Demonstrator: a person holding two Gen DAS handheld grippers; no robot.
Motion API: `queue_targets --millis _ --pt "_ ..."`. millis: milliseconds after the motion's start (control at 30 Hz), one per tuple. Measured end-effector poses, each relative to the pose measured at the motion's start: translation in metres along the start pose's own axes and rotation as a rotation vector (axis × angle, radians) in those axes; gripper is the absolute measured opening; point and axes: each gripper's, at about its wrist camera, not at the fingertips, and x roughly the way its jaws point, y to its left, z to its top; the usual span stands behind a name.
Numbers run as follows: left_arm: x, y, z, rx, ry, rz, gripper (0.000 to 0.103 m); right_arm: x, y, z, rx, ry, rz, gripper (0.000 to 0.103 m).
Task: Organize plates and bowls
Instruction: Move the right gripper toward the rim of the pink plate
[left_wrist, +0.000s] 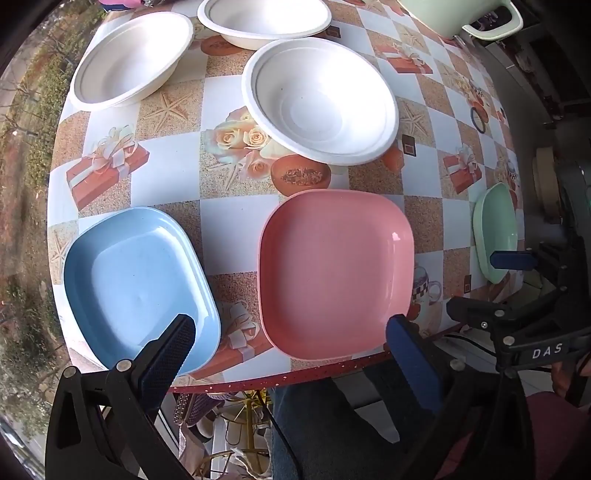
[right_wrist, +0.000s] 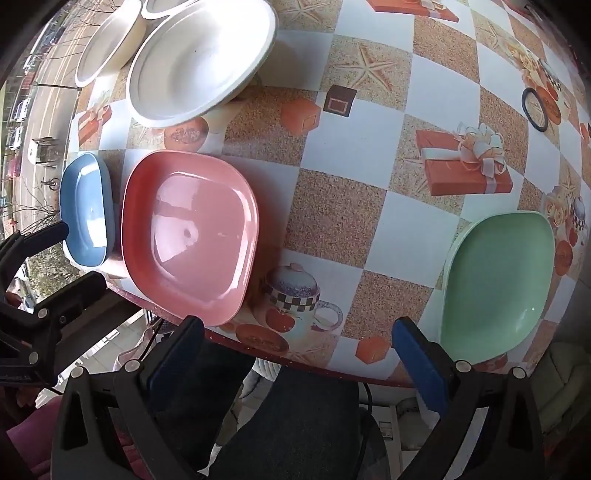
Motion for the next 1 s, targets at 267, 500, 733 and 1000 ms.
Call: queue_targets --millis 267,500,733,1000 --pt "-0.002 0.004 -0.008 -0.019 -0.020 0.022 0.103 0.009 0.006 0.006 -0.006 0.024 0.001 0.102" --pt "0.004 0.001 -0.003 -0.014 -0.011 0.041 0.103 0.028 0.000 0.000 0.022 0.048 0.012 0.102" --pt "0.004 0.000 0.005 -0.023 -0.033 0.023 0.103 0.036 0.001 -0.006 0.034 0.047 0.003 0.102" --pt "-0.001 0.012 0.017 -0.108 -0.056 -0.083 0.103 0.037 -0.006 -0.010 0.052 0.062 0.014 0.102"
